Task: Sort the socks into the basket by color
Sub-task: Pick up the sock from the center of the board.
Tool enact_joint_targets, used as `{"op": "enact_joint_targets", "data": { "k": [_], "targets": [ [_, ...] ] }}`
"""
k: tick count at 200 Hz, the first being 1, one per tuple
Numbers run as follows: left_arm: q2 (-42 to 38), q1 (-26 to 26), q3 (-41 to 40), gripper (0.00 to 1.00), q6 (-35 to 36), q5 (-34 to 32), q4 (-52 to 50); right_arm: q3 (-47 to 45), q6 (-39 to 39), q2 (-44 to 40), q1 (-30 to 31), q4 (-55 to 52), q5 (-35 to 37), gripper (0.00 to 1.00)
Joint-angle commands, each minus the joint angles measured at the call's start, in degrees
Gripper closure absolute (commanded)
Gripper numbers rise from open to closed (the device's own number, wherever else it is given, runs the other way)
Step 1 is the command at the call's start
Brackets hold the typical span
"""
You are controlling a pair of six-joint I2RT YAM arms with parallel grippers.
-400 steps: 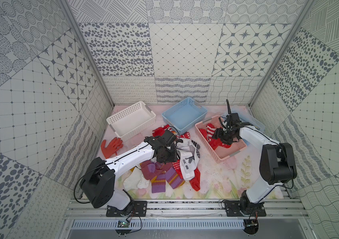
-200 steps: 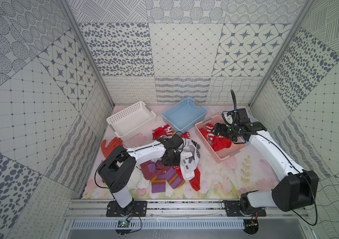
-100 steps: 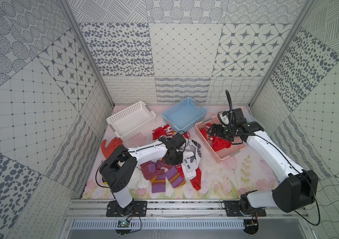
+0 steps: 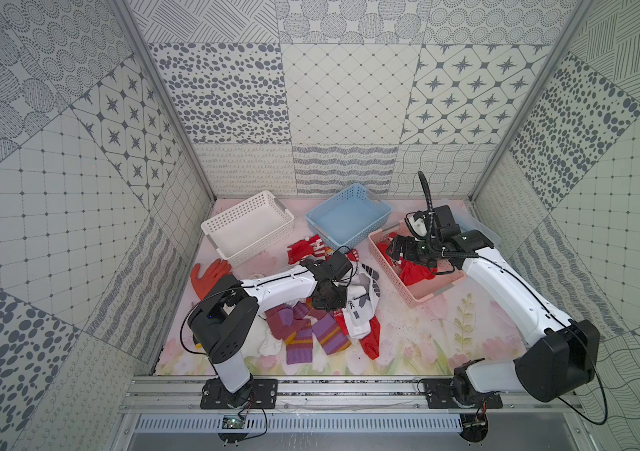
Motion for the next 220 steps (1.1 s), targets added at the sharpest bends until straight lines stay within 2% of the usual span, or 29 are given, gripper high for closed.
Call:
{"op": "enact_joint_targets", "data": {
  "k": [1, 44, 97, 129, 169, 189, 220],
  "targets": [
    [-1.5, -0.4, 1.1, 1.0, 1.7, -0.6, 0.4, 2.1, 0.8, -0.2, 0.7, 1.0, 0.4, 0.02],
    [-7.2, -0.4, 0.5, 1.0, 3.0, -2.5, -2.2, 2.8, 0.6, -0.4, 3.0, 1.5, -0.5, 0.02],
    [-14.4, 1.0, 0.3, 1.0, 5.0, -1.6, -5.7, 2.4, 0.8, -0.7, 5.4, 3.6, -3.4, 0.02],
    [-19.9, 3.1, -0.4, 1.0, 5.8, 2.0, -5.2, 1.8, 0.7, -0.4, 6.0, 5.6, -7.3, 0.02],
    [-25.5, 7.5, -2.8, 1.0, 2.4, 5.7, -1.3, 1.1, 0.3, -0.7, 6.7, 8.2, -12.0, 0.02],
    [-26.2, 9.0, -3.2, 1.0, 0.7, 8.4, 1.4, 0.9, 0.3, -0.9, 7.6, 9.3, -13.2, 0.02],
    [-16.9, 8.8, 5.1, 1.0, 6.0, 6.2, -9.4, -0.1, 0.9, -0.5, 10.0, 11.1, -13.5, 0.04]
  ]
}}
